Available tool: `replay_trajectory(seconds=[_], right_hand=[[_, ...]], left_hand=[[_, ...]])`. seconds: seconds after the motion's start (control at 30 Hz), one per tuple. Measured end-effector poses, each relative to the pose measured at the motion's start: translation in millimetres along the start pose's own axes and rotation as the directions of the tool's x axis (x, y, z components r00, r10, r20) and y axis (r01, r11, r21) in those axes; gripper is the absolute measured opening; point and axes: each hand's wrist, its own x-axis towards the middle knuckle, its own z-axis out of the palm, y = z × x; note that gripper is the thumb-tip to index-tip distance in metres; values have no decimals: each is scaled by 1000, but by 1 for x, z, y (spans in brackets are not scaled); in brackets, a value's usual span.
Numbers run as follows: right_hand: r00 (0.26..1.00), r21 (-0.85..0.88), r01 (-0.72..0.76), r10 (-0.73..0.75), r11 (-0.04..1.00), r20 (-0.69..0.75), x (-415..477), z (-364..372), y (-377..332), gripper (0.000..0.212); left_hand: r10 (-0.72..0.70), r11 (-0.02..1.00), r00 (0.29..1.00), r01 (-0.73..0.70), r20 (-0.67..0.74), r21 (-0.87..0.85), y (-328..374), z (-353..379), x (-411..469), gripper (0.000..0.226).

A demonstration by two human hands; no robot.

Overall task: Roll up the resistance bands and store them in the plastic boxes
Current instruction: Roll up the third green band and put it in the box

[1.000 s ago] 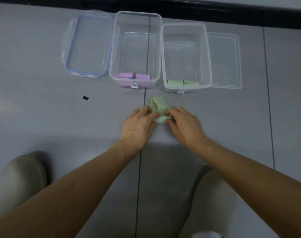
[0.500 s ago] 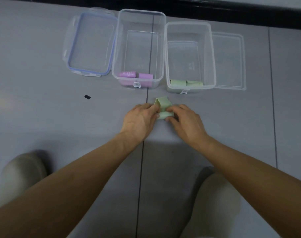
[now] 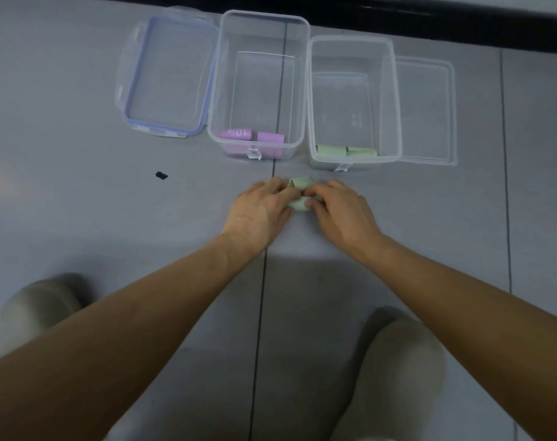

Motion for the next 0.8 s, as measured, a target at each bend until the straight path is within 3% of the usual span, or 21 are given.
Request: replay_trajectory(seconds=[0.13, 0.33, 0.5, 0.63, 0.8], right_hand=[[996, 33, -26, 28, 999, -90, -6, 3, 0, 25], [997, 41, -21, 23, 999, -70, -9, 6, 4, 40], [996, 28, -32, 34, 999, -87, 5, 2, 0, 24], [997, 38, -28, 31, 999, -73, 10, 2, 1, 22], [966, 275, -211, 242, 938, -85, 16, 4, -6, 22]], left_hand=[[-24, 999, 999, 25, 48, -19, -4, -2, 10, 26], [-76, 996, 986, 82, 151, -37, -7, -7, 21, 29], [-91, 995, 992, 95, 92, -36, -6, -8, 19, 19], [-64, 997, 997, 65, -32, 45, -5, -5, 17, 19], [-18, 1000, 1000, 18, 2, -13, -6, -3, 23, 21]])
